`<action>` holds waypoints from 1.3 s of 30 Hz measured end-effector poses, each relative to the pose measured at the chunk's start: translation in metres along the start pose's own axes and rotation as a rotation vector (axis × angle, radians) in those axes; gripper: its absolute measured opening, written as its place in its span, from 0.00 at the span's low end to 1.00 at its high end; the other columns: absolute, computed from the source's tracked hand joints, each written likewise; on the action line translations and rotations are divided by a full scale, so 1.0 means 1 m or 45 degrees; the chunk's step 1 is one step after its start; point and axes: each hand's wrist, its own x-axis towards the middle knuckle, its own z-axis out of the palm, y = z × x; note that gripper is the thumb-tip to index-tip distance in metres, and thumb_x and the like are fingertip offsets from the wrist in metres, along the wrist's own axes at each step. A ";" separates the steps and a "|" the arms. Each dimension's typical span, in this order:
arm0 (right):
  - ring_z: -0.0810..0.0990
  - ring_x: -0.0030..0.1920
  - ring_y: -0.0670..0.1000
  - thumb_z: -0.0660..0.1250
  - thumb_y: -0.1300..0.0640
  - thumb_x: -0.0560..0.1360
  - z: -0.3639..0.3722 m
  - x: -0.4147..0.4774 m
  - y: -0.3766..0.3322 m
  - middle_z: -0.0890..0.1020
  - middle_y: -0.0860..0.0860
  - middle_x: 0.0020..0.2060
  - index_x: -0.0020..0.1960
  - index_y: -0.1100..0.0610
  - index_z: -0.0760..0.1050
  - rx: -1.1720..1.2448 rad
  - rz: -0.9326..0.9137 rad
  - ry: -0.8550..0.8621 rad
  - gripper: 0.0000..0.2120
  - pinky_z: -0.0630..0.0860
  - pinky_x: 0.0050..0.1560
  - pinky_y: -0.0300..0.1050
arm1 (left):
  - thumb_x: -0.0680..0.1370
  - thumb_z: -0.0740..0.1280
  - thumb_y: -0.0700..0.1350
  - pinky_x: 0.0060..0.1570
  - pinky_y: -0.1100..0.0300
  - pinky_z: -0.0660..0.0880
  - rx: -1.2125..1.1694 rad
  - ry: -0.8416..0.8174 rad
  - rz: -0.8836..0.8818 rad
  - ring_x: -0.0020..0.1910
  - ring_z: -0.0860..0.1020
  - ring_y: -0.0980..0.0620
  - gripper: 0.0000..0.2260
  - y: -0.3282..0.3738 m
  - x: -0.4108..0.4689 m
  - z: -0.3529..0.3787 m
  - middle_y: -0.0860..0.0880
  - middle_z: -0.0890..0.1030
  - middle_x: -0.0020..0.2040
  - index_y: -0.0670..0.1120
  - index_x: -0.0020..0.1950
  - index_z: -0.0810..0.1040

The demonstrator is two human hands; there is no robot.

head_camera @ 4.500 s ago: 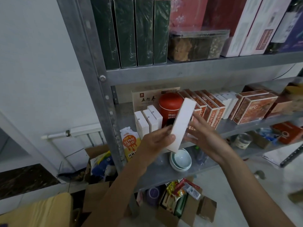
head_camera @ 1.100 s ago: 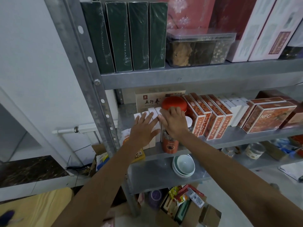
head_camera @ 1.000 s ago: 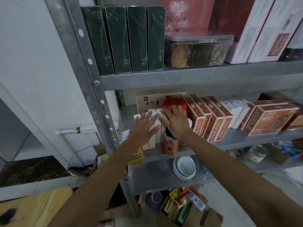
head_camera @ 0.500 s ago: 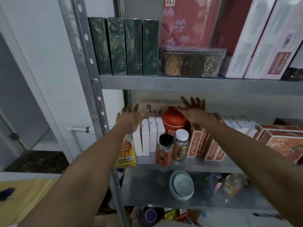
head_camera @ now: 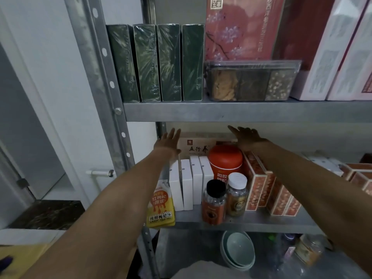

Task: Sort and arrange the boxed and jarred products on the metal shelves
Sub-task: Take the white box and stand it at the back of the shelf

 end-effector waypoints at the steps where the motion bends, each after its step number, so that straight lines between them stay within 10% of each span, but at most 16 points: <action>1: 0.52 0.77 0.60 0.58 0.56 0.83 0.000 0.002 -0.001 0.51 0.58 0.79 0.80 0.47 0.41 -0.033 -0.026 -0.003 0.34 0.46 0.77 0.58 | 0.81 0.64 0.48 0.76 0.46 0.52 0.019 -0.016 0.030 0.79 0.44 0.45 0.38 0.000 0.004 0.000 0.50 0.40 0.80 0.52 0.79 0.38; 6: 0.52 0.78 0.58 0.55 0.63 0.82 0.002 0.010 -0.001 0.55 0.57 0.78 0.80 0.47 0.46 -0.108 -0.041 -0.024 0.32 0.41 0.75 0.59 | 0.80 0.64 0.43 0.76 0.45 0.55 0.081 -0.068 0.172 0.79 0.46 0.46 0.37 0.004 0.019 0.003 0.50 0.43 0.80 0.49 0.80 0.42; 12: 0.60 0.73 0.62 0.59 0.58 0.81 0.006 0.025 0.001 0.64 0.60 0.72 0.78 0.52 0.56 -0.122 -0.027 0.070 0.27 0.53 0.74 0.58 | 0.75 0.69 0.39 0.55 0.52 0.77 -0.094 0.125 0.213 0.60 0.74 0.44 0.22 0.009 0.029 -0.001 0.44 0.73 0.62 0.43 0.67 0.66; 21: 0.72 0.62 0.61 0.62 0.64 0.78 0.014 0.019 -0.011 0.74 0.60 0.62 0.65 0.60 0.68 0.157 0.007 0.265 0.16 0.70 0.61 0.56 | 0.75 0.70 0.40 0.71 0.47 0.64 0.133 0.287 0.079 0.67 0.69 0.41 0.33 0.023 0.022 0.013 0.42 0.69 0.67 0.42 0.75 0.57; 31: 0.75 0.59 0.70 0.66 0.66 0.76 0.006 -0.023 -0.011 0.76 0.69 0.59 0.64 0.68 0.73 0.301 -0.111 0.845 0.17 0.71 0.59 0.61 | 0.64 0.73 0.32 0.59 0.42 0.76 0.242 0.932 0.077 0.56 0.80 0.35 0.24 0.033 -0.033 -0.003 0.33 0.81 0.55 0.31 0.60 0.77; 39: 0.78 0.49 0.67 0.77 0.73 0.57 0.018 -0.112 -0.002 0.79 0.65 0.48 0.55 0.66 0.77 0.229 -0.429 0.969 0.27 0.80 0.40 0.58 | 0.64 0.71 0.30 0.62 0.42 0.74 0.244 0.920 0.163 0.56 0.79 0.37 0.28 0.045 -0.113 -0.010 0.37 0.80 0.58 0.36 0.64 0.76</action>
